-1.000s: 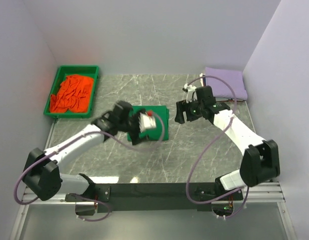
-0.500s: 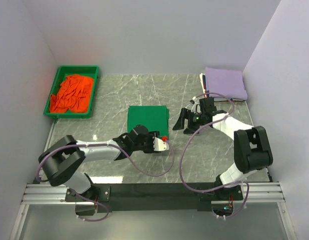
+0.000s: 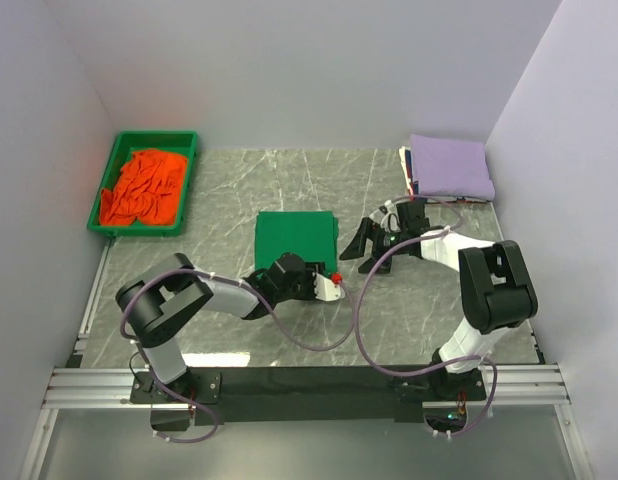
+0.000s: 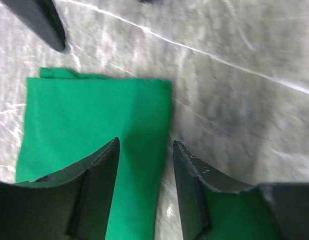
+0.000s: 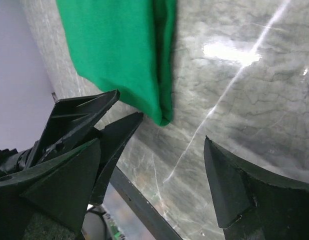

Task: Fold and stack the t-shirts
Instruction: Neatly place the folded tshirt to the corner

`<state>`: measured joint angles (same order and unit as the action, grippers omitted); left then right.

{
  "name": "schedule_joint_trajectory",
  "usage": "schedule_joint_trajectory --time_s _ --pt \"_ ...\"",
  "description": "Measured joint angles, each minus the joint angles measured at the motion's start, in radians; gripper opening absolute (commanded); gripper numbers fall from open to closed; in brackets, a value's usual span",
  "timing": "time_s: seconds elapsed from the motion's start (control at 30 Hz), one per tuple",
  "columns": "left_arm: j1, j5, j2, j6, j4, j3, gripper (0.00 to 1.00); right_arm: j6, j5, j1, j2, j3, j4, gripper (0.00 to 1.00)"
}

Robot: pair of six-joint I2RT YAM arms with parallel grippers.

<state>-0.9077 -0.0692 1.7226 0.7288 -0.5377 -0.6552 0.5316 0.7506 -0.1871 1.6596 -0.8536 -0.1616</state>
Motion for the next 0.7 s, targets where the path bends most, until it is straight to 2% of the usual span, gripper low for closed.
schedule_joint_trajectory --time_s 0.03,0.1,0.13,0.27,0.47,0.7 --pt "0.0 0.005 0.012 0.005 -0.015 -0.004 0.48 0.009 0.002 0.0 0.011 0.003 0.01 0.9" --pt "0.0 0.009 0.028 0.011 -0.031 -0.008 0.34 0.026 0.004 0.001 0.03 0.009 0.017 0.91" --pt "0.0 0.01 0.032 0.014 -0.028 -0.009 0.22 0.031 0.005 0.001 0.034 0.01 0.019 0.91" --pt "0.002 0.01 0.04 0.011 -0.007 -0.012 0.01 0.065 0.006 0.002 0.036 0.031 0.077 0.93" --pt "0.042 -0.05 0.013 -0.096 0.12 -0.079 0.01 0.248 0.013 0.002 0.002 0.193 0.338 0.94" --pt "0.089 -0.137 -0.051 -0.254 0.232 -0.158 0.01 0.488 -0.036 0.002 0.028 0.295 0.655 0.95"
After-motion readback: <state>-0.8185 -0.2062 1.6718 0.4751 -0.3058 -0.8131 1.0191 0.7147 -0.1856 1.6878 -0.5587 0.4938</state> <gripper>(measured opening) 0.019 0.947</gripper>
